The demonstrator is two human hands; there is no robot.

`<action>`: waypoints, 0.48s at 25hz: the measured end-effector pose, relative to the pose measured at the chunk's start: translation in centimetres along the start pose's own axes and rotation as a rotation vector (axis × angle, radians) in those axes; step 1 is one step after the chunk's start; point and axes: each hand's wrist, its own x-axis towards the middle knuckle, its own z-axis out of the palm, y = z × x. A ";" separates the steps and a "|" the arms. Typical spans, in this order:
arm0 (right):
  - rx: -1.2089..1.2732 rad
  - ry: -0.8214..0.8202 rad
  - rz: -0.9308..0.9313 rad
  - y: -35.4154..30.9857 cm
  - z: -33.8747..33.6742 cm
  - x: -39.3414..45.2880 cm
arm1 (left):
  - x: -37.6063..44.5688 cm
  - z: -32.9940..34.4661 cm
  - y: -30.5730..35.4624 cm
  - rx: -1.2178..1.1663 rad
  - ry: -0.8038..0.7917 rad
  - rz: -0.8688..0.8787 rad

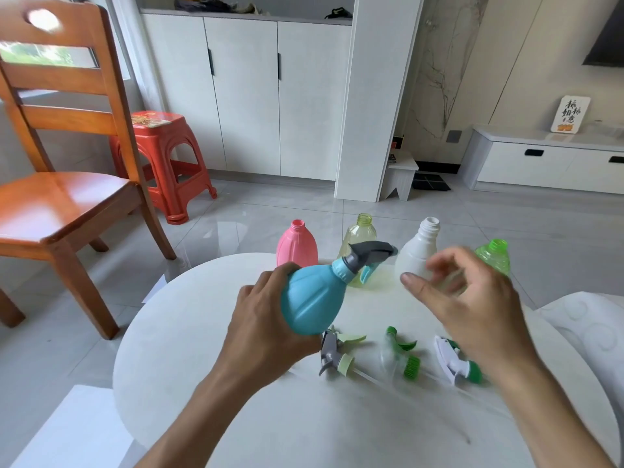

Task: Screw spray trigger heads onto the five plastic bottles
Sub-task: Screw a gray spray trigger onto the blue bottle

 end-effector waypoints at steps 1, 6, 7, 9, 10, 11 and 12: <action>0.018 -0.019 -0.125 0.3 -0.7 0.3 | 0.0 0.0 -0.2 0.064 0.020 0.051; 0.291 -0.366 -0.166 0.7 1.7 -0.3 | -0.1 0.6 -0.2 0.325 0.096 0.251; 0.402 -0.396 -0.050 0.6 2.2 -0.6 | -0.1 0.7 -0.2 0.383 0.122 0.271; 0.591 -0.487 0.162 0.7 2.3 -0.6 | -0.1 0.6 -0.3 0.456 0.145 0.295; 0.648 -0.488 0.144 0.8 1.9 -0.4 | 0.0 0.6 -0.4 0.454 0.144 0.290; 0.651 -0.486 0.075 1.0 1.4 -0.3 | 0.1 0.6 -0.5 0.429 0.136 0.277; 0.581 -0.492 -0.043 1.2 0.8 -0.1 | 0.2 0.6 -0.7 0.385 0.122 0.257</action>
